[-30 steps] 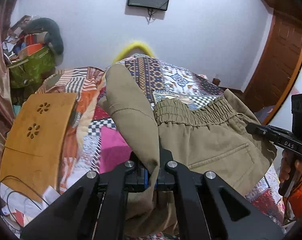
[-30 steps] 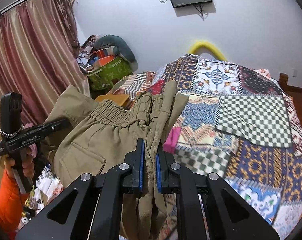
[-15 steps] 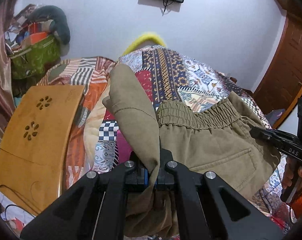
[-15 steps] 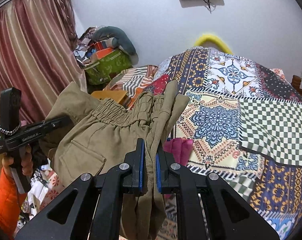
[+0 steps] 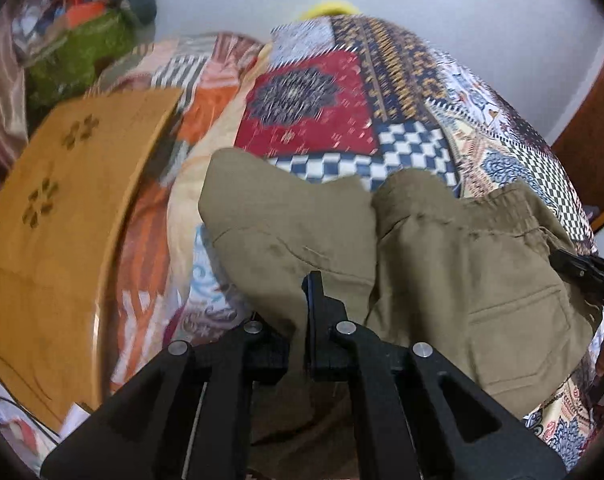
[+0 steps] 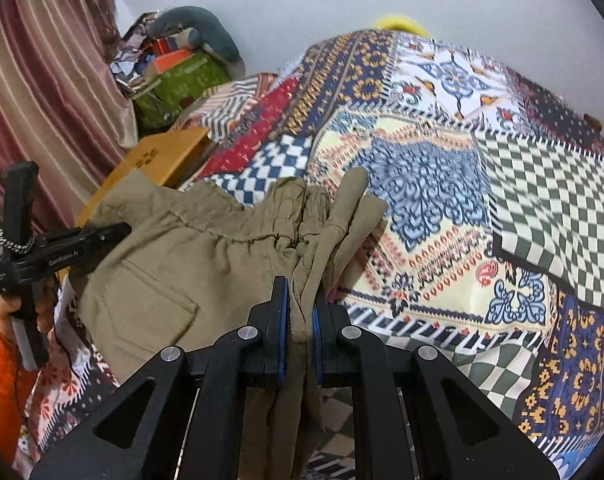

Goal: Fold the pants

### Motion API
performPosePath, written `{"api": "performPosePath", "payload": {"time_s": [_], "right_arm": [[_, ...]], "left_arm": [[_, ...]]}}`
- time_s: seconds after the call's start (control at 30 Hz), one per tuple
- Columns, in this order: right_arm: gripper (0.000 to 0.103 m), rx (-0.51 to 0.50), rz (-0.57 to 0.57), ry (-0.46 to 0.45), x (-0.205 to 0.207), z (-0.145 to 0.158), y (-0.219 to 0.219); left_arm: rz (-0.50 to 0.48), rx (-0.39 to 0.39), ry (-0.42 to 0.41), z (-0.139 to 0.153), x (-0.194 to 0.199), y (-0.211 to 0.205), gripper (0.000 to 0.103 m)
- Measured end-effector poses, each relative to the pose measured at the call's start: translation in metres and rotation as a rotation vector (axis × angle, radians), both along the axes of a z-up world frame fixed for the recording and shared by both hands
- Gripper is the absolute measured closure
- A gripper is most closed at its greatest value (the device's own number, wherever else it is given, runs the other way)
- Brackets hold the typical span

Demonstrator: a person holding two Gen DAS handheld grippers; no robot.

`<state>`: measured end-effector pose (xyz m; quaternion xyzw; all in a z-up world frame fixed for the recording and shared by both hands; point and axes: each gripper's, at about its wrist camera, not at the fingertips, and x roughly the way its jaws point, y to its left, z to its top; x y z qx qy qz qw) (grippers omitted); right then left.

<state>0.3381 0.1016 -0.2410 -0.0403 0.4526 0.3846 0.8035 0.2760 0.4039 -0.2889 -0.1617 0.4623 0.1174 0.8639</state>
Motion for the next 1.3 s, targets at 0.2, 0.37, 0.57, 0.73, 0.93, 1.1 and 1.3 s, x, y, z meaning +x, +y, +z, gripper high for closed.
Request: {"api": "performPosePath", "payload": {"time_s": [0.2, 0.37, 0.57, 0.73, 0.93, 1.1, 1.3], "right_arm": [[0.08, -0.065, 0.001, -0.01, -0.006, -0.004, 0.001], [0.057, -0.092, -0.026, 0.03, -0.007, 0.001, -0.004], [0.056, -0.091, -0.039, -0.004, -0.021, 0.028, -0.014], [0.056, -0.045, -0.033, -0.087, -0.046, 0.072, -0.02], [0.055, 0.054, -0.039, -0.192, -0.086, 0.128, -0.037], [0.055, 0.146, -0.053, -0.285, -0.127, 0.17, -0.059], [0.054, 0.255, -0.05, -0.398, -0.177, 0.211, -0.09]], "left_arm": [[0.022, -0.008, 0.019, -0.001, -0.01, 0.001, 0.083], [0.061, 0.058, 0.048, 0.011, -0.024, 0.002, 0.069], [0.086, 0.068, 0.05, 0.039, -0.052, 0.0, 0.069], [0.071, 0.109, -0.02, 0.088, -0.081, -0.022, 0.069], [0.013, 0.19, -0.136, 0.154, -0.12, -0.069, 0.069], [-0.035, 0.22, -0.269, 0.209, -0.163, -0.121, 0.062], [-0.04, 0.285, -0.422, 0.262, -0.218, -0.175, 0.06]]}}
